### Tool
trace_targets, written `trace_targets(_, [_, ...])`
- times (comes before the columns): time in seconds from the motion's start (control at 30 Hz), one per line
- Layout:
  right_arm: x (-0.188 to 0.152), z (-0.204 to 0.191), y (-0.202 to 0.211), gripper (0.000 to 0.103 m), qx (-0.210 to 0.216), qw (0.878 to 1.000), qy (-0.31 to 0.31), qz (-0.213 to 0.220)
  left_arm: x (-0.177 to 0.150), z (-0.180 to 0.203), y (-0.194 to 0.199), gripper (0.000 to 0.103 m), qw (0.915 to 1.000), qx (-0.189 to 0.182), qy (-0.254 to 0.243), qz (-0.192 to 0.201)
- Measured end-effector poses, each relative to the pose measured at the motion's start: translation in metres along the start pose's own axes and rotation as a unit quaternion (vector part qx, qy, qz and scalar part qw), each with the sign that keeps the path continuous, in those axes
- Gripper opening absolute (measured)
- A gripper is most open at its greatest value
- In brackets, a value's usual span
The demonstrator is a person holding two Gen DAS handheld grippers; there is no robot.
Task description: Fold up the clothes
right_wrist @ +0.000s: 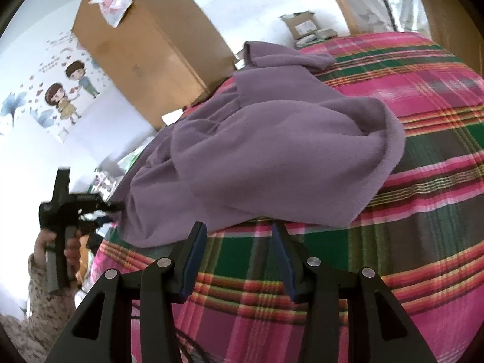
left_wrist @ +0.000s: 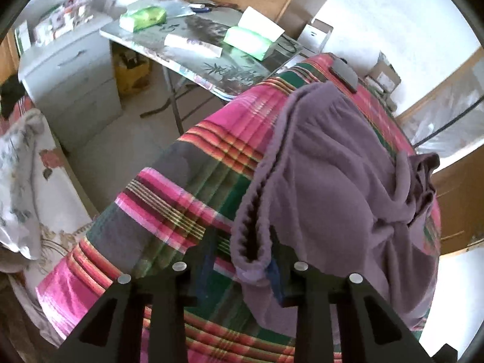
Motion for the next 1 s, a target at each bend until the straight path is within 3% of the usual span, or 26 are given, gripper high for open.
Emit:
trace_targets(0.07, [0.003,0.005,-0.001,0.047,-0.01,1.0,-0.01,0.005,0.001,-0.003,0.001,0.021,1.0,-0.004,0.0,0.004])
trace_targets(0.2, [0.005,0.012,-0.006,0.047,-0.024,0.999,-0.026,0.003,0.002,-0.008,-0.001,0.011,0.9984,-0.047,0.032,-0.003])
trace_targets(0.4, [0.002,0.007,-0.01,0.047,-0.034,0.999,-0.003,-0.004,0.001,-0.014,0.0,0.01,0.9957,-0.075,0.055,0.003])
trace_targets(0.53, [0.0,0.009,-0.015,0.047,-0.036,0.999,-0.027,-0.004,0.004,-0.018,0.004,0.009,0.9933,-0.092,0.069,0.005])
trace_targets(0.73, [0.0,0.005,-0.019,0.047,-0.065,0.998,0.006,0.003,0.005,-0.024,0.004,0.009,0.9921,-0.098,0.078,0.002])
trace_targets(1.0, [0.034,0.019,-0.028,0.042,-0.112,0.993,0.015,0.046,0.003,-0.029,0.003,0.009,0.9908,-0.105,0.085,-0.001])
Point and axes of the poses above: each gripper's, at about its wrist camera, not at the fingertips, and y roughly against the way its jaws point, z to its right, x to its top, the point moved 6 cm from there along -y, roughly the way its jaws point, and after that the axes turned 11 degrees about z, right-handed, at the moved point
